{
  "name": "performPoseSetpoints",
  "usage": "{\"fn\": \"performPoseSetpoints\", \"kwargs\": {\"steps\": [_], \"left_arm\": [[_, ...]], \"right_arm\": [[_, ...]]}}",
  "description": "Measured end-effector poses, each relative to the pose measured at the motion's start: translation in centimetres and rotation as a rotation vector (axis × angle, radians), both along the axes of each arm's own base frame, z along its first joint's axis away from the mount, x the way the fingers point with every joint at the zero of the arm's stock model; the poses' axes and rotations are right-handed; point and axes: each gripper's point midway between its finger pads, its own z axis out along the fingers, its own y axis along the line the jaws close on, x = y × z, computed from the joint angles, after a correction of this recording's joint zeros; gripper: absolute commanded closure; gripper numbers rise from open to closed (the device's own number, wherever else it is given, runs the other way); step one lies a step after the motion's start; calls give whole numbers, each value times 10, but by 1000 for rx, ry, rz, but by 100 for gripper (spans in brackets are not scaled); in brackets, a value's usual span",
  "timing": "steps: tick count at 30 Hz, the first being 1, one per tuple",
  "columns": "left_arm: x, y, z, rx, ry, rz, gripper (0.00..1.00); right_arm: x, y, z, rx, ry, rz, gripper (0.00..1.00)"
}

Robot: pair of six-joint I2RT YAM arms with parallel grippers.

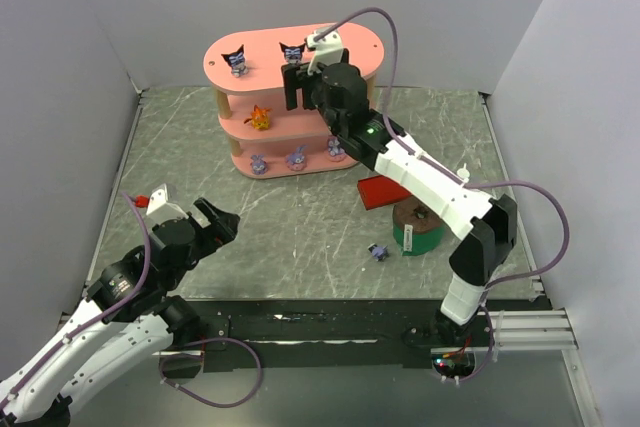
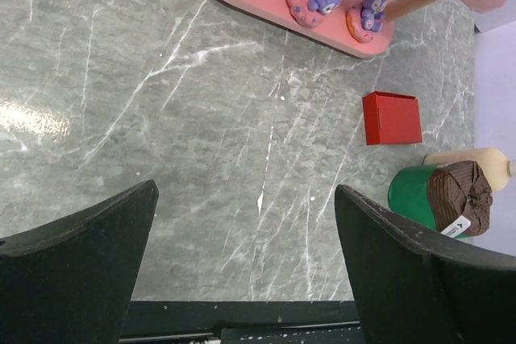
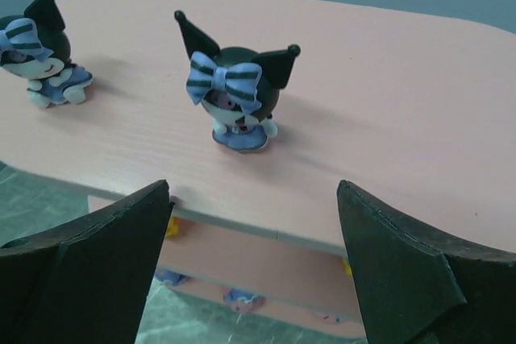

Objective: Place and organize the plastic toys onto the shelf

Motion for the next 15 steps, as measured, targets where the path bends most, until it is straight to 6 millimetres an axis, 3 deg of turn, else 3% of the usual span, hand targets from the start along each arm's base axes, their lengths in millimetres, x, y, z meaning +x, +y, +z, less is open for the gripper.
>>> {"fn": "performPoseSetpoints", "kwargs": {"steps": [10,15], "left_arm": [[-1,1,1,-2,-2,1,3],[-1,1,1,-6,-6,0,4]], "right_arm": [[-34,-19,3,22,73,36,7],[-67,-45,-10,37,151,32,7]]}}
